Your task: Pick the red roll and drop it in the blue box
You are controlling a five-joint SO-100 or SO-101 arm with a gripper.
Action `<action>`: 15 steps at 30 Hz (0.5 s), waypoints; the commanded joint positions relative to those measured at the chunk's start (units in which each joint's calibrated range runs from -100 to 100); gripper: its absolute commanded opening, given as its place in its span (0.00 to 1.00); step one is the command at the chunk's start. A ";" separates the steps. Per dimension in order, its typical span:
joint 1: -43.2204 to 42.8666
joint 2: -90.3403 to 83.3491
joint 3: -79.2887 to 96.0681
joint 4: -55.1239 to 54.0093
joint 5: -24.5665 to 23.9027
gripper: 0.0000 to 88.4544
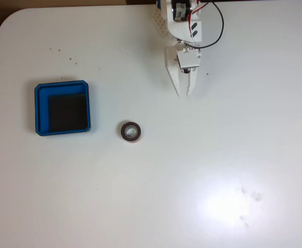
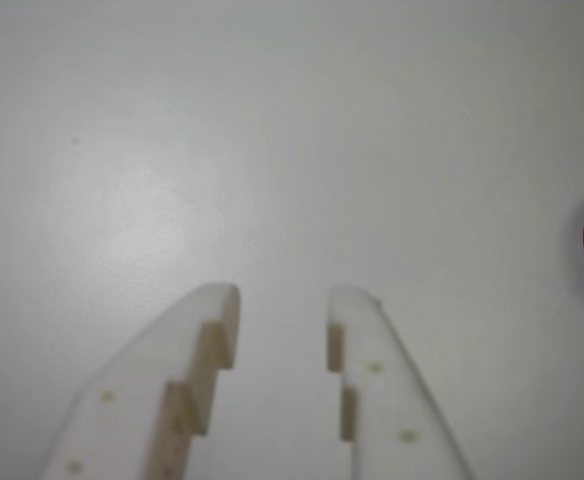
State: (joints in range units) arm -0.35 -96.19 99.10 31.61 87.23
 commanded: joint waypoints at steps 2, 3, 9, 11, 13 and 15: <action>0.30 -0.13 0.90 -0.42 -0.11 0.03; 0.30 -0.13 0.90 -0.42 -0.11 0.03; 0.30 -0.13 0.90 -0.42 -0.11 0.03; 0.30 -0.13 0.90 -0.42 -0.11 0.03; 0.30 -0.13 0.90 -0.42 0.16 0.03; 0.30 -0.13 0.90 -0.42 0.24 0.03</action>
State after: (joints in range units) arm -0.35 -96.19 99.10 31.61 87.23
